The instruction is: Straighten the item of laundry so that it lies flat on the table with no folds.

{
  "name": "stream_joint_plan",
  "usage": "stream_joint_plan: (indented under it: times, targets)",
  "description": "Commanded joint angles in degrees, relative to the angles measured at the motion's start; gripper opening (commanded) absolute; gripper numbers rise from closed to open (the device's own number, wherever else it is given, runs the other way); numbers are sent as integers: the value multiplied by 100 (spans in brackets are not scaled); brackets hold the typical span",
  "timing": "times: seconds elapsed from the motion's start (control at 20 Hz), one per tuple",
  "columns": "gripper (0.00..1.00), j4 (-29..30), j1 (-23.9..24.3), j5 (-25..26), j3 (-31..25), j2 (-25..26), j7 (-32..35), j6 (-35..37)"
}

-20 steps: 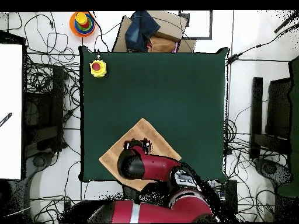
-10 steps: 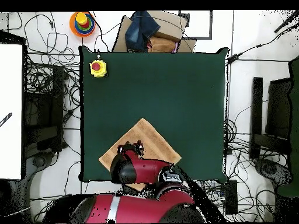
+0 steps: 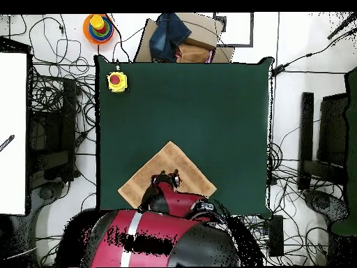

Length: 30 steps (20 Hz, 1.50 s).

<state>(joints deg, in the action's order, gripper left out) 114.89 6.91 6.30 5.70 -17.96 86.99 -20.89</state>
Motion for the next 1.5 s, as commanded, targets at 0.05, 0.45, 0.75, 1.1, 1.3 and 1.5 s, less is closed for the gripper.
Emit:
stream_joint_plan:
  times: [0.05, 0.45, 0.75, 1.1, 1.3, 1.5]
  targets:
    - [100, -1175, 532, 164, -152, 1349, 1094, -996]
    - [100, -1475, 434, 78, -121, 1759, 969, -1377]
    - [100, -1542, 420, 9, -216, 1848, 1050, -1483]
    - [100, -1669, 274, -144, -365, 1974, 1094, -1489]
    - [100, -2047, 218, -172, -360, 2203, 954, -1505]
    - [100, -2136, 307, -154, -379, 2305, 965, -1387]
